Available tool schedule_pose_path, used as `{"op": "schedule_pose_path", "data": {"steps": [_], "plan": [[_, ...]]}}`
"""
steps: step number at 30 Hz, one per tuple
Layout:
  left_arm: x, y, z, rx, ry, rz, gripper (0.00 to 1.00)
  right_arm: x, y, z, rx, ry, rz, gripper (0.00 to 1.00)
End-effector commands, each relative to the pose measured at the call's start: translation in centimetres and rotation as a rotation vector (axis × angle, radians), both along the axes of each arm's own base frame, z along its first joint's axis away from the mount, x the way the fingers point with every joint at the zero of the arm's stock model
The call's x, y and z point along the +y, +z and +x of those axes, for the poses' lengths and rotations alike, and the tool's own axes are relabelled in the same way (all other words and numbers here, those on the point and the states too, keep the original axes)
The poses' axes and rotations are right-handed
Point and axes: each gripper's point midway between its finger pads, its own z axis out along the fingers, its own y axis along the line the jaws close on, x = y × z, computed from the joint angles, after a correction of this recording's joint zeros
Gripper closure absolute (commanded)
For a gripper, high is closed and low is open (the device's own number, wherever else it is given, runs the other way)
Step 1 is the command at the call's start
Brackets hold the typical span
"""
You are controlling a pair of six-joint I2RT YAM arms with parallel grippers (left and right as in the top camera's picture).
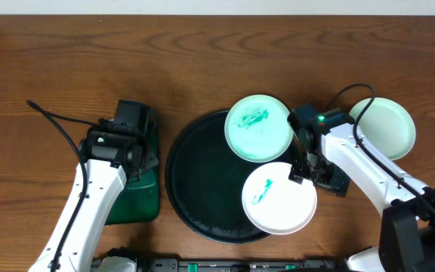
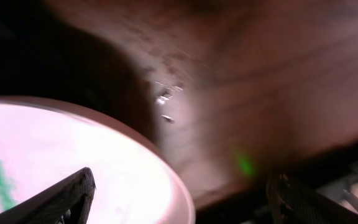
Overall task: Clean dirty plates on tray and stack at the side
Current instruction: 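Release the plate and move the right gripper to the white plate rim, then grasp the white plate rim with the right gripper and tilt it up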
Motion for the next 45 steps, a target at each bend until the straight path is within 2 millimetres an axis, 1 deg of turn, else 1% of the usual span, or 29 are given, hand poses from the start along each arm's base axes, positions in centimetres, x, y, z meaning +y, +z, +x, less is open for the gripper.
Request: {"op": "schedule_pose_path", "data": {"steps": [1,4,7,10,11,15,19,22,24,28,32,33,35,37,39,40,45], "plan": [[0.2,-0.2,-0.2,0.012,-0.007,0.009,0.93,0.5,0.4,-0.6,-0.014,0.014,-0.031,0.14],[0.2,-0.2,-0.1,0.012,-0.007,0.009,0.93,1.9,0.4,-1.2,0.0,0.043,0.004,0.14],[0.2,-0.2,-0.2,0.012,-0.007,0.009,0.93,2.8,0.2,-2.0,0.022,0.031,0.031,0.15],[0.2,-0.2,-0.1,0.012,-0.007,0.01,0.93,2.7,-0.1,-3.0,0.031,0.022,0.02,0.15],[0.2,-0.2,-0.2,0.012,-0.007,0.01,0.92,2.5,-0.1,-3.6,0.031,0.021,0.018,0.15],[0.2,-0.2,-0.1,0.012,-0.007,0.01,0.93,1.8,-0.1,-4.9,0.005,-0.001,0.026,0.14],[0.2,-0.2,-0.1,0.011,-0.007,0.009,0.93,1.7,-0.5,-5.5,-0.048,-0.014,0.074,0.17],[0.2,-0.2,-0.1,0.011,-0.007,0.009,0.93,2.5,-1.3,-5.4,-0.097,-0.022,0.144,0.18],[0.2,-0.2,-0.1,0.011,-0.007,0.009,0.93,3.0,-2.0,-5.3,-0.125,-0.036,0.18,0.2],[0.2,-0.2,-0.1,0.011,-0.007,0.009,0.93,3.1,-3.1,-5.4,-0.159,-0.078,0.202,0.22],[0.2,-0.2,-0.1,0.012,-0.007,0.009,0.92,3.3,-3.7,-4.9,-0.189,-0.077,0.218,0.41],[0.2,-0.2,-0.1,0.011,-0.007,0.009,0.93,3.3,-3.7,-4.5,-0.207,-0.075,0.218,0.51],[0.2,-0.2,-0.1,0.011,-0.007,0.009,0.93,3.5,-3.7,-4.1,-0.226,-0.073,0.222,0.58],[0.2,-0.2,-0.1,0.011,-0.007,0.009,0.93,3.6,-3.7,-3.8,-0.24,-0.072,0.227,0.73],[0.2,-0.2,-0.1,0.011,-0.007,0.009,0.93,3.6,-3.7,-3.6,-0.246,-0.072,0.225,0.92],[0.2,-0.2,-0.1,0.011,-0.007,0.009,0.93,3.5,-3.7,-3.6,-0.248,-0.071,0.223,0.99],[0.2,-0.2,-0.1,0.011,-0.007,0.009,0.93,3.2,-3.7,-3.7,-0.241,-0.033,0.21,0.99]]}}
